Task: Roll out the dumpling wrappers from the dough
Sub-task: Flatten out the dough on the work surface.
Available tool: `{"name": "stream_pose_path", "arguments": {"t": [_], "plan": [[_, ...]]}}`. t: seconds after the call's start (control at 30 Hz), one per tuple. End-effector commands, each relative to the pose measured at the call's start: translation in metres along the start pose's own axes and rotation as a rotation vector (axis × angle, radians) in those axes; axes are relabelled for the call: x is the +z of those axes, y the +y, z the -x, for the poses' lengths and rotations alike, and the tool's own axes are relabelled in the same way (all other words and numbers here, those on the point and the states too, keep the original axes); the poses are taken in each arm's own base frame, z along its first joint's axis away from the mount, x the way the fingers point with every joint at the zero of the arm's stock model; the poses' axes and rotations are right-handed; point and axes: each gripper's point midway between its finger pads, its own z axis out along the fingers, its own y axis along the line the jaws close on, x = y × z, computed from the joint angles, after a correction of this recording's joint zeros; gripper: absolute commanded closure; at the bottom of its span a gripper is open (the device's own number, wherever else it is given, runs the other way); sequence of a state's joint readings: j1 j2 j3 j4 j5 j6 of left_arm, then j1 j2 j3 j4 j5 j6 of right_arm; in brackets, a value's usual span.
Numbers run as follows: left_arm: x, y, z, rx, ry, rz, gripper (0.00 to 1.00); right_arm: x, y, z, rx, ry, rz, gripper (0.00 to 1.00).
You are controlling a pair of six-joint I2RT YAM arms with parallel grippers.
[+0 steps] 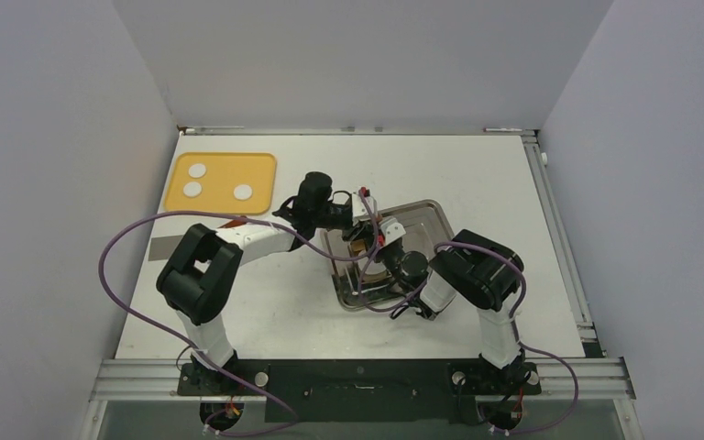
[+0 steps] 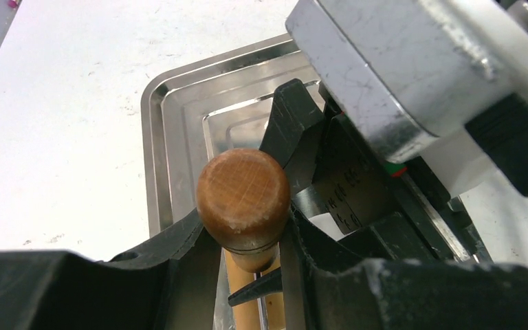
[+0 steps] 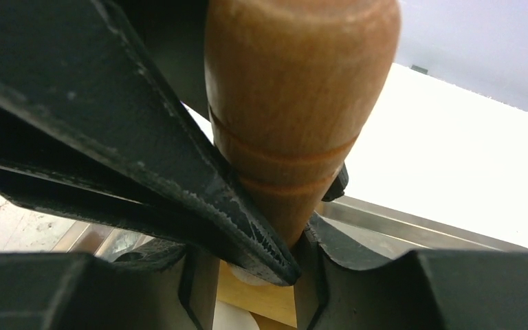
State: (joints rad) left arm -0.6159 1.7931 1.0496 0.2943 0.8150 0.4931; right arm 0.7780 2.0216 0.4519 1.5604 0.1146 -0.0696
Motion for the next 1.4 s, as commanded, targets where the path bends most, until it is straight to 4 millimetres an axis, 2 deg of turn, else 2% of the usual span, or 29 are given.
{"name": "stream_pose_path", "arguments": {"t": [0.0,0.07,0.17,0.27,0.37,0.47,0.53,0.63,0.73,0.83,0.9,0.97,1.1,1.23,1.37], "plan": [[0.01,-0.069,-0.088,-0.271,0.228,-0.151,1.0,-0.052,0.034,-0.119,-0.031,0.345,0.162,0.92],[0.01,-0.066,-0.086,-0.27,0.229,-0.15,1.0,-0.049,0.033,-0.119,-0.032,0.344,0.156,0.92],[0.008,-0.058,-0.072,-0.235,0.222,-0.142,1.0,-0.04,0.03,-0.108,-0.055,0.336,0.149,0.92],[0.005,-0.043,-0.044,-0.202,0.229,-0.133,1.0,-0.02,0.023,-0.081,-0.083,0.296,0.122,0.92],[0.0,-0.031,-0.012,-0.158,0.22,-0.128,1.0,0.005,0.018,-0.04,-0.098,0.219,0.09,0.92],[-0.008,-0.034,0.017,-0.129,0.231,-0.173,1.0,0.025,0.016,0.006,-0.101,0.136,0.07,0.92],[-0.014,-0.04,0.035,-0.113,0.23,-0.203,1.0,0.031,0.021,0.03,-0.122,0.1,0.076,0.92],[-0.023,-0.051,0.058,-0.08,0.221,-0.229,1.0,0.028,0.032,0.061,-0.167,0.057,0.088,0.92],[-0.03,-0.066,0.073,-0.072,0.209,-0.262,1.0,0.017,0.045,0.077,-0.194,0.036,0.109,0.92],[-0.034,-0.082,0.073,-0.102,0.216,-0.301,1.0,0.001,0.063,0.072,-0.211,0.061,0.17,0.92],[-0.035,-0.095,0.062,-0.137,0.216,-0.328,1.0,-0.013,0.07,0.06,-0.212,0.088,0.205,0.92],[-0.033,-0.106,0.047,-0.167,0.21,-0.344,1.0,-0.025,0.068,0.046,-0.203,0.116,0.2,0.92],[-0.021,-0.108,0.032,-0.172,0.163,-0.319,1.0,-0.038,0.059,0.023,-0.195,0.149,0.162,0.92],[-0.011,-0.111,0.021,-0.138,0.148,-0.31,1.0,-0.042,0.059,0.004,-0.196,0.168,0.161,0.92],[-0.005,-0.11,-0.003,-0.151,0.164,-0.279,1.0,-0.045,0.057,-0.025,-0.19,0.226,0.155,0.92]]}}
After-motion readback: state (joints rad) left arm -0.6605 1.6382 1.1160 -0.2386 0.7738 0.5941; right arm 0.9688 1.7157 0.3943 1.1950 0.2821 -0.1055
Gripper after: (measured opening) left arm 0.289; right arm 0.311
